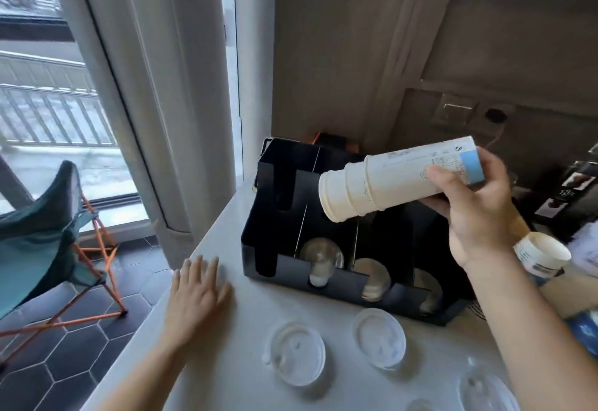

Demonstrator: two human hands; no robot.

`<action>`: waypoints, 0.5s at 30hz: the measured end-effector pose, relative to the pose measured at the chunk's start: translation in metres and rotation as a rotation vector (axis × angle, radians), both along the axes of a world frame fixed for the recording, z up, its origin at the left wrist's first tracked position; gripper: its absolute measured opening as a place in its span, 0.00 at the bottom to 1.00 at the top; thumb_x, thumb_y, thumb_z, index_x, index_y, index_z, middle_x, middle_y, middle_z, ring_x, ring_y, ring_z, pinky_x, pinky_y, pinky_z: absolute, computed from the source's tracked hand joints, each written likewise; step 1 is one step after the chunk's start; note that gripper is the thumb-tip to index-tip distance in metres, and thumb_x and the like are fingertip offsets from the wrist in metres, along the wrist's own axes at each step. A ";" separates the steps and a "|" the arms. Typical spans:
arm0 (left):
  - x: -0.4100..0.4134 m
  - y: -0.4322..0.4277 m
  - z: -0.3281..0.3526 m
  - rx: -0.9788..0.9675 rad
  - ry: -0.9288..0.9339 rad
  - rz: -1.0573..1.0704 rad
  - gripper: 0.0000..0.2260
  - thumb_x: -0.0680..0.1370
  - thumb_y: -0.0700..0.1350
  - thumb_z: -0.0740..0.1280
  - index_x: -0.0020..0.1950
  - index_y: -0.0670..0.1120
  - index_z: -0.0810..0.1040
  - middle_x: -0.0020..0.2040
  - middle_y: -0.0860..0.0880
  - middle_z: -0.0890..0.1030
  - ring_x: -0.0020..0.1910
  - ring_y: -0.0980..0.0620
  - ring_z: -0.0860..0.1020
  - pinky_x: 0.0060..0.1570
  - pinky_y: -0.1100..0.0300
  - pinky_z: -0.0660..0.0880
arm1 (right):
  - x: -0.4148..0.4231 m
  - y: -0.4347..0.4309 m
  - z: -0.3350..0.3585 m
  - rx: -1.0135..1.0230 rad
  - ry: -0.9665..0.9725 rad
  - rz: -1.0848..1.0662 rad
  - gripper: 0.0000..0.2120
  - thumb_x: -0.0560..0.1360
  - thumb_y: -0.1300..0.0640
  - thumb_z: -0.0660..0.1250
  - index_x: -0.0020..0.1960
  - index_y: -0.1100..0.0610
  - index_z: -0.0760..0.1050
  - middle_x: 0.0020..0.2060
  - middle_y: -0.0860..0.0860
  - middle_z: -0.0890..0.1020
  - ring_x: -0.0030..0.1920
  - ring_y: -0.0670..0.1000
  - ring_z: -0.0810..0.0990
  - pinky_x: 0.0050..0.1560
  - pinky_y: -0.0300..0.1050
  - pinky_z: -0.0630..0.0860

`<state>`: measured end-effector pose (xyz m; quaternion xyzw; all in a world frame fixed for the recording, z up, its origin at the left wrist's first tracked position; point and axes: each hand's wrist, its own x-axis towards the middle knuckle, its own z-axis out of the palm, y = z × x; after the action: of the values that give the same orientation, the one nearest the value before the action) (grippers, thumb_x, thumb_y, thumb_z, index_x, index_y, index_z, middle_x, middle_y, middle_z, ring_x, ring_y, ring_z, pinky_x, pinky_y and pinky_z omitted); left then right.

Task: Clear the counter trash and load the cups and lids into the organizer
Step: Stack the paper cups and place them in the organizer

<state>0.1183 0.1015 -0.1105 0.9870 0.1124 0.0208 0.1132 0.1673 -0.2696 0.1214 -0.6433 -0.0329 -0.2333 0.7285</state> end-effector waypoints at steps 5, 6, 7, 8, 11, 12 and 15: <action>-0.004 -0.005 -0.001 -0.173 0.055 0.050 0.35 0.73 0.65 0.44 0.75 0.51 0.69 0.74 0.43 0.68 0.77 0.38 0.60 0.76 0.44 0.55 | 0.015 -0.004 0.026 -0.022 -0.042 -0.042 0.26 0.69 0.57 0.77 0.64 0.53 0.71 0.55 0.51 0.82 0.55 0.53 0.84 0.43 0.51 0.84; -0.002 -0.008 0.011 -0.397 0.046 0.133 0.34 0.72 0.65 0.50 0.74 0.52 0.69 0.74 0.44 0.69 0.77 0.40 0.61 0.75 0.45 0.56 | 0.017 -0.007 0.029 -0.010 -0.032 -0.052 0.27 0.69 0.56 0.77 0.65 0.54 0.71 0.54 0.51 0.82 0.54 0.52 0.85 0.43 0.51 0.83; 0.002 -0.012 0.033 -0.736 0.028 0.212 0.34 0.68 0.63 0.57 0.73 0.55 0.71 0.73 0.44 0.73 0.76 0.42 0.65 0.73 0.47 0.60 | 0.017 -0.010 0.030 0.005 -0.018 -0.055 0.29 0.68 0.55 0.77 0.65 0.56 0.71 0.54 0.52 0.83 0.54 0.52 0.85 0.43 0.52 0.84; 0.005 -0.016 0.058 -1.006 -0.028 0.230 0.32 0.65 0.60 0.62 0.69 0.57 0.74 0.69 0.44 0.77 0.72 0.44 0.70 0.68 0.50 0.64 | 0.018 -0.012 0.029 0.019 0.000 -0.048 0.30 0.66 0.54 0.77 0.66 0.57 0.72 0.55 0.54 0.83 0.54 0.52 0.85 0.44 0.53 0.84; 0.027 -0.023 0.088 -1.272 -0.243 0.249 0.24 0.66 0.54 0.63 0.62 0.58 0.79 0.58 0.46 0.83 0.62 0.47 0.78 0.59 0.55 0.69 | 0.020 -0.011 0.018 0.023 0.075 -0.030 0.29 0.69 0.55 0.76 0.66 0.60 0.72 0.58 0.58 0.82 0.56 0.54 0.84 0.45 0.56 0.84; 0.024 -0.030 0.092 -1.247 -0.277 0.239 0.23 0.68 0.52 0.61 0.63 0.56 0.79 0.58 0.46 0.83 0.63 0.46 0.77 0.59 0.54 0.69 | 0.019 -0.011 0.015 0.039 0.091 -0.025 0.26 0.71 0.56 0.75 0.66 0.61 0.72 0.58 0.58 0.82 0.56 0.55 0.84 0.45 0.57 0.84; 0.013 -0.051 0.090 -1.035 -0.350 0.227 0.21 0.74 0.47 0.60 0.66 0.49 0.79 0.62 0.47 0.80 0.66 0.47 0.75 0.65 0.52 0.69 | 0.021 -0.013 0.011 0.058 0.100 -0.034 0.25 0.73 0.59 0.74 0.67 0.61 0.71 0.58 0.58 0.82 0.56 0.54 0.84 0.44 0.55 0.84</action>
<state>0.1317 0.0502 -0.0205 0.7660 0.1932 0.1387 0.5973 0.1886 -0.2825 0.1322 -0.6334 0.0213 -0.2142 0.7433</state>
